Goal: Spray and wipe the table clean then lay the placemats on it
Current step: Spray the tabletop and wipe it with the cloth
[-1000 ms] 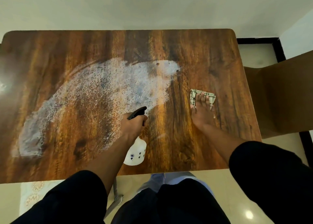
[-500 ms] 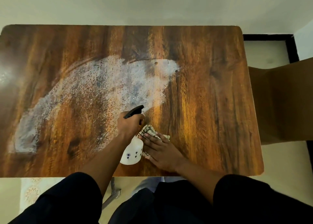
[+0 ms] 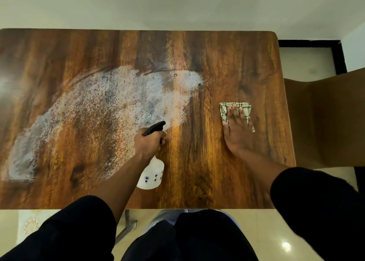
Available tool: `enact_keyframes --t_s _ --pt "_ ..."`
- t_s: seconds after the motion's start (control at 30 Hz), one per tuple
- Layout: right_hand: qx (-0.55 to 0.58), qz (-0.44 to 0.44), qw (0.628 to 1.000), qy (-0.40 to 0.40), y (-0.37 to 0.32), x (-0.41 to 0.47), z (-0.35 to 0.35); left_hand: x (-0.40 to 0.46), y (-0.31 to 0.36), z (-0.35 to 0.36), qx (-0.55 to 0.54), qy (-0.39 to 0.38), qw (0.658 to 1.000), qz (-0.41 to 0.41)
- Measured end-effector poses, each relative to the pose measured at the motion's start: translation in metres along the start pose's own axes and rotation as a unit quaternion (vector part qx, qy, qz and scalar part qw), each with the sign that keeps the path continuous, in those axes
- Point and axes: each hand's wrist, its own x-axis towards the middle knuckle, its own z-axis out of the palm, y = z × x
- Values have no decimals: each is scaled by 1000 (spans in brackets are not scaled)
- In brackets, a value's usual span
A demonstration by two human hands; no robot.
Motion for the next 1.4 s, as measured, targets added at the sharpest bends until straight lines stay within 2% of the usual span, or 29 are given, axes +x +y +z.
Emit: enact_keyframes --t_s 0.1,0.17,0.23,0.33,0.47,0.53,0.67,0.8,0.93,1.0,1.1,1.23,1.33,1.4 --pt "-1 28 999 21 -34 -3 11 8 8 4 -7 8 1000 -5" --pt "5 -4 1000 3 -60 -2 14 17 11 9 -6 9 1000 -11" --pt "-12 -79 997 -20 -90 -1 18 26 15 12 -11 16 1000 -15" --pt "-53 -225 971 -65 -119 5 28 35 21 16 -23 30 999 -10" --pt "-81 -331 936 -91 -104 24 17 44 33 18 -44 29 999 -2" --pt "-76 -305 945 -87 -88 49 0 51 39 15 -54 24 998 -9" --pt "-14 -146 989 -33 -58 122 -32 65 45 10 -64 40 997 -26" --pt "14 -38 999 2 -43 180 -61 74 50 5 -63 46 997 -22" --pt "1 25 999 36 -74 185 -47 80 55 0 -83 77 993 -25" --pt "2 -13 999 37 -98 173 -35 81 57 -3 -94 79 992 -28" --pt "-22 -120 992 9 -134 150 -18 83 60 -4 -98 78 992 -22" --pt "-67 -282 955 -58 -165 121 5 84 59 -5 -108 94 989 -21" --pt "-89 -341 932 -83 -154 127 -4 82 56 -6 -102 93 990 -31" --pt "-98 -337 933 -82 -139 143 -17 83 54 -7 -88 80 992 -43"
